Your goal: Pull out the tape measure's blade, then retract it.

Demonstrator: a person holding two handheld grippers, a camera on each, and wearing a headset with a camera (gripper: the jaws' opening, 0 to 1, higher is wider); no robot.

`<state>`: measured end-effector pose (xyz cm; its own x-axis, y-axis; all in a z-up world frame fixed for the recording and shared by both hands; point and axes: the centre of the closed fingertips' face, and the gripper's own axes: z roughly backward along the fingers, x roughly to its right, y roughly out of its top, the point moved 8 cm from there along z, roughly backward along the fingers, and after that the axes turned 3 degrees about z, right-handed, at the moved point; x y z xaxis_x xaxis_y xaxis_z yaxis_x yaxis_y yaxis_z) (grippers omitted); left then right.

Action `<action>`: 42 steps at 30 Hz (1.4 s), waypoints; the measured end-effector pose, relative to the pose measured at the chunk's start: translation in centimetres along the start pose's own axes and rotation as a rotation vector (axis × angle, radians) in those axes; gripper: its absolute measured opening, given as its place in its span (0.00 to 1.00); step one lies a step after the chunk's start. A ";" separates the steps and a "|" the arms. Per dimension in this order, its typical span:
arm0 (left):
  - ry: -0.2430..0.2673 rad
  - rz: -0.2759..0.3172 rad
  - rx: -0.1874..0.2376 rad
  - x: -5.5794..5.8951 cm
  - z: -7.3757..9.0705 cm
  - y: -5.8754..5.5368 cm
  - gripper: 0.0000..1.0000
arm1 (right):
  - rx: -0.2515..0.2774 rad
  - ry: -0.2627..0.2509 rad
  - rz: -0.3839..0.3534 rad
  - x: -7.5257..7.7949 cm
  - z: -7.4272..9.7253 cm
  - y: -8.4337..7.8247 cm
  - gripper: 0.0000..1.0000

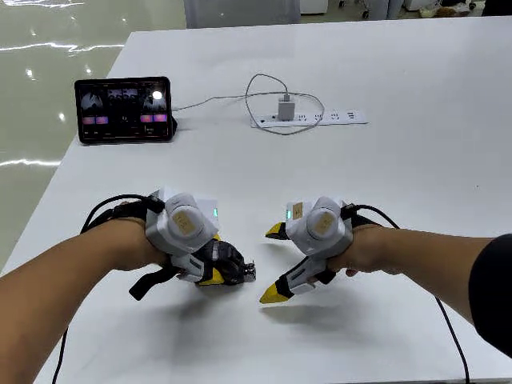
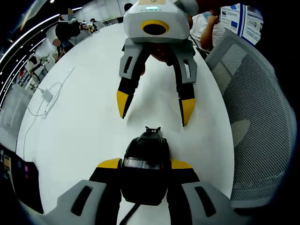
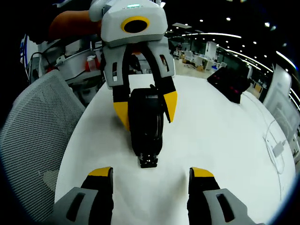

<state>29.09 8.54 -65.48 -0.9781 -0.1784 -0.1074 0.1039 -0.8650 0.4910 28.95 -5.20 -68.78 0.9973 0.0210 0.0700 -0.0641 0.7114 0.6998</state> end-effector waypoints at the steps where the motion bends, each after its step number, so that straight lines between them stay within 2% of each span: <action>1: -0.001 0.000 0.001 0.0 0.0 0.0 0.32 | 0.003 0.004 0.004 0.0 -0.1 0.1 0.56; 6: 0.003 0.002 0.006 0.0 0.0 -0.1 0.32 | -0.002 -0.015 0.020 0.3 -0.7 0.8 0.40; 8: 0.003 0.003 0.007 0.0 0.0 -0.1 0.32 | -0.008 -0.019 0.023 0.3 -1.0 0.9 0.38; 10: 0.002 0.003 0.006 0.0 0.0 -0.1 0.32 | -0.026 0.002 0.034 0.1 -1.2 0.8 0.37; 13: 0.003 0.003 0.007 0.0 0.0 -0.1 0.32 | -0.052 0.007 0.048 0.0 -1.6 0.8 0.29; 20: 0.003 0.002 0.006 0.0 0.1 -0.1 0.32 | -0.041 0.012 0.018 0.2 -2.2 1.3 0.13; 25: 0.002 0.002 0.007 0.0 0.1 -0.1 0.32 | -0.044 0.007 -0.045 0.3 -2.2 1.3 0.12; 33: -0.005 -0.001 0.007 -0.1 0.0 -0.1 0.32 | -0.042 0.016 0.002 0.1 -2.2 1.1 0.10; 42: -0.001 0.008 0.019 0.0 0.2 -0.2 0.32 | -0.037 0.017 0.003 0.2 -1.8 0.9 0.09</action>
<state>29.07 8.77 -65.42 -0.9774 -0.1846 -0.1031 0.1078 -0.8547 0.5078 29.12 -3.27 -69.46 0.9976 0.0348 0.0600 -0.0662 0.7366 0.6730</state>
